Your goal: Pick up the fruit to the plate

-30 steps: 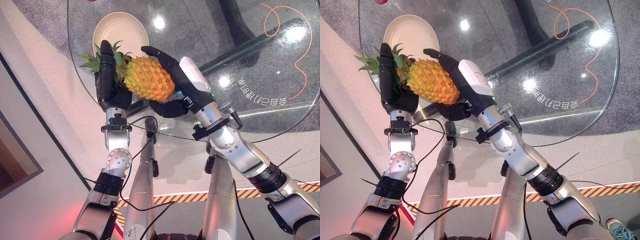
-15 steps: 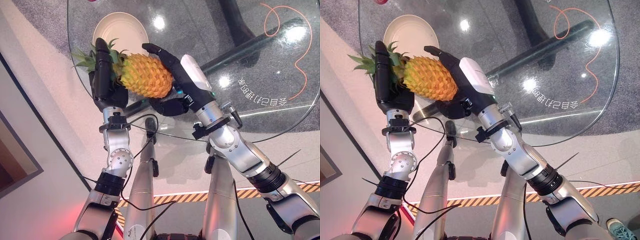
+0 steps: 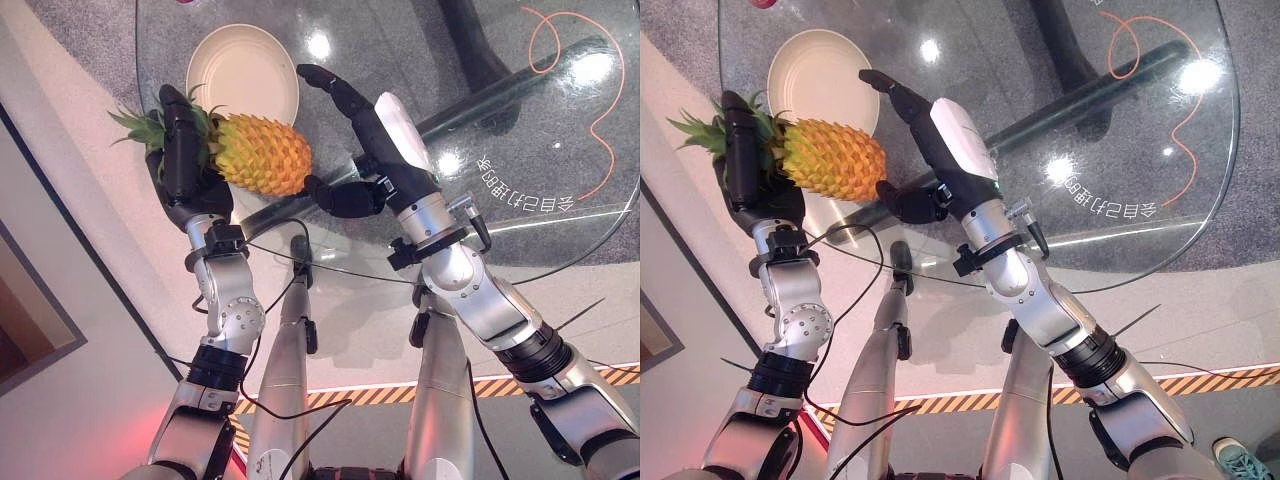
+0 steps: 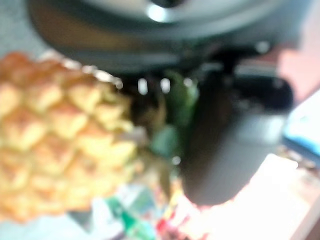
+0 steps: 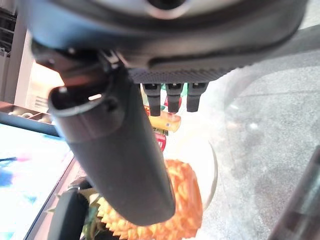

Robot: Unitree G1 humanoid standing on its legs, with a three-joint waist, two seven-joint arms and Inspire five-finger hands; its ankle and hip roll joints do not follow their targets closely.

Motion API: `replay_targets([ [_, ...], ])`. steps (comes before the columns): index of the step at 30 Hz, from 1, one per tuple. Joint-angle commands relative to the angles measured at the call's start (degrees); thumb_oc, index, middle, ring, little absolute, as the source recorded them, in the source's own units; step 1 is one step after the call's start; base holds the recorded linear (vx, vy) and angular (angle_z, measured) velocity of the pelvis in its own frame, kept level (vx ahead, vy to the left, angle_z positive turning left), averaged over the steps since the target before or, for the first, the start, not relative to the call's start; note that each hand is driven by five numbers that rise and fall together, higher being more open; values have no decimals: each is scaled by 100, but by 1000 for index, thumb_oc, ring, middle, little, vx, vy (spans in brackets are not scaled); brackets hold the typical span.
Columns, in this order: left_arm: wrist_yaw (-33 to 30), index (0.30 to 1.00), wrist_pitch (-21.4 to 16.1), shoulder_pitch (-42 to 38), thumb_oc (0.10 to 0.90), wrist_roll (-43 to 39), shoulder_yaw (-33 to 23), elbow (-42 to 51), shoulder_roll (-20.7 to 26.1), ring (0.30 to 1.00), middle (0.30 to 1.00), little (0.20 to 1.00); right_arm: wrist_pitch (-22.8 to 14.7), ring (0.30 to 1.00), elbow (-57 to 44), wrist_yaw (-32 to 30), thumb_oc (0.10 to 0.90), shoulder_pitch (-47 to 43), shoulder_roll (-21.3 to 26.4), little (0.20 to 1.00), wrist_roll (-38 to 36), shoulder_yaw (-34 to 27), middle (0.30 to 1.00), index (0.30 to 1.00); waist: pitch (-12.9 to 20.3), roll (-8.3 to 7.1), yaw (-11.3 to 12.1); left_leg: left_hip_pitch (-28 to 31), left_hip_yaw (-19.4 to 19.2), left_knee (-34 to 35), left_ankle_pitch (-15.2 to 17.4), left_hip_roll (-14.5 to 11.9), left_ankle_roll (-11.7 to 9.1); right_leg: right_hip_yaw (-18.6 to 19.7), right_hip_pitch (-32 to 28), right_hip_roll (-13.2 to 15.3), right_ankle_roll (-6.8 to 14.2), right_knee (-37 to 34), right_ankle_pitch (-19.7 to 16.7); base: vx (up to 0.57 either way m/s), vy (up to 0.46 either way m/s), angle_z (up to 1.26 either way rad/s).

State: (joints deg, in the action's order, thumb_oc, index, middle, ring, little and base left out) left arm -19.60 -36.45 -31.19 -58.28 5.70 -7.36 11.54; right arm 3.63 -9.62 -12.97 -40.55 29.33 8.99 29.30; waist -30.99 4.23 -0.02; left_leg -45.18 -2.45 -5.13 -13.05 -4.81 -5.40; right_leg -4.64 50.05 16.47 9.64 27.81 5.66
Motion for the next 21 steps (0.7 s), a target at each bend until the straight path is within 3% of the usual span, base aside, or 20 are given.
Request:
replay_targets([
  [1, -184, 300, -803, -586, 100, 937, -312, 823, 216, 300, 300, 200, -379, 900, -419, -228, 800, -750, -219, 900, 137, -161, 900, 900, 119, -145, 206, 34, 226, -528, 588, -219, -192, -229, -519, 75, 88, -1363, -1143, 0, 0, 0],
  [10, -1516, 300, -995, -904, 100, 2564, -380, 747, 351, 300, 300, 200, -203, 900, -225, -488, 800, -870, -201, 900, 130, -180, 900, 900, 119, -159, 182, -5, 213, -481, 522, -221, -208, -209, -473, 53, 75, -1390, -1184, 0, 0, 0],
  [14, -2227, 300, -969, -1147, 100, 3632, -395, 507, 493, 300, 300, 200, -138, 900, 72, -1014, 800, -789, -90, 900, 49, -335, 900, 900, 119, -193, 121, 69, 173, -449, 557, -258, -237, -191, -523, 39, 86, -1389, -1139, -4, 10, 0],
  [21, -2719, 300, -1166, -1252, 100, 4289, -566, 77, 826, 300, 300, 200, -378, 900, 572, -1932, 800, -225, 251, 900, 381, -1073, 900, 900, 119, -279, -50, 55, 94, -404, 523, -348, -252, -163, -464, 9, 108, -1394, -1186, -13, 28, 0],
])
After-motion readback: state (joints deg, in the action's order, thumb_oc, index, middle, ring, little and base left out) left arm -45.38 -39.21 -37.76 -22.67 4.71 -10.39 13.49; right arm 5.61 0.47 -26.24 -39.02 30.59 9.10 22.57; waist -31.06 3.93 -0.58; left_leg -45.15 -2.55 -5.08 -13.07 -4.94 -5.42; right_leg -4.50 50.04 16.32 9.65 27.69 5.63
